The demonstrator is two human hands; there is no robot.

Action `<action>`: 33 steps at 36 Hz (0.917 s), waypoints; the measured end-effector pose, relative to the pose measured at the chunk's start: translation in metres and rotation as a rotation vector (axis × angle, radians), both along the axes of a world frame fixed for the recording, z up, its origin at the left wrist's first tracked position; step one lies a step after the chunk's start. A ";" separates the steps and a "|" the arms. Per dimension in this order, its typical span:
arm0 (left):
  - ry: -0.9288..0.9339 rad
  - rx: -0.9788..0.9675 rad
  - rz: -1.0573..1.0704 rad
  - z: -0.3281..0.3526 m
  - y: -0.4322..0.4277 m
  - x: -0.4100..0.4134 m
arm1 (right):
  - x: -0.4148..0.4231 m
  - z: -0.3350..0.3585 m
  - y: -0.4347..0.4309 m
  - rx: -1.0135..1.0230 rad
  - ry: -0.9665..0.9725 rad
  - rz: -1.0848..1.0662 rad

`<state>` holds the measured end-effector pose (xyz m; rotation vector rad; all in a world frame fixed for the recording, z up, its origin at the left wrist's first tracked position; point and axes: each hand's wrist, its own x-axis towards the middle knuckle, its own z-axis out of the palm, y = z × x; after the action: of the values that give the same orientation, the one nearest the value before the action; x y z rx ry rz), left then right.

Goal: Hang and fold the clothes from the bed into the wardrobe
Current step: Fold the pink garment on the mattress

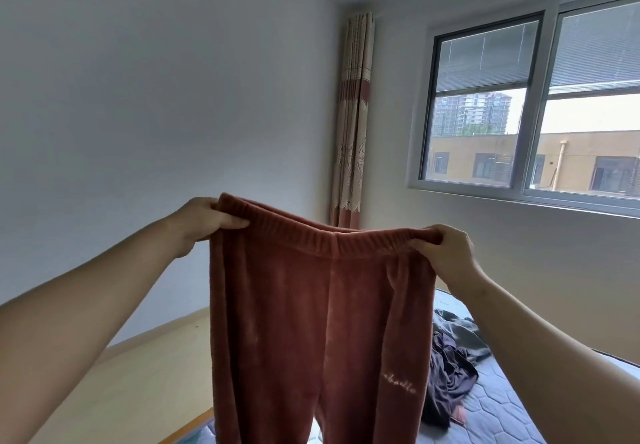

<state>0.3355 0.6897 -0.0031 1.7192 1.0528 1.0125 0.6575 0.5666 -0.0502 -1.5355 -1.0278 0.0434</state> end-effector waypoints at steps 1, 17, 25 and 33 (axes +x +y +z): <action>-0.006 -0.010 -0.059 0.001 -0.004 -0.001 | 0.001 -0.002 -0.001 0.044 -0.006 -0.013; -0.309 -0.566 -0.028 -0.036 -0.007 0.024 | -0.010 -0.005 -0.016 -0.175 0.915 0.410; -0.383 -0.398 0.170 -0.062 -0.021 0.092 | -0.040 -0.009 -0.002 0.009 0.862 0.211; -0.371 0.008 -0.026 -0.039 -0.065 0.129 | -0.091 0.028 -0.004 0.104 0.690 0.571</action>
<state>0.4650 0.6249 -0.0423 1.4719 0.7846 1.2606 0.5664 0.5625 -0.0224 -0.9681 -0.8457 0.8444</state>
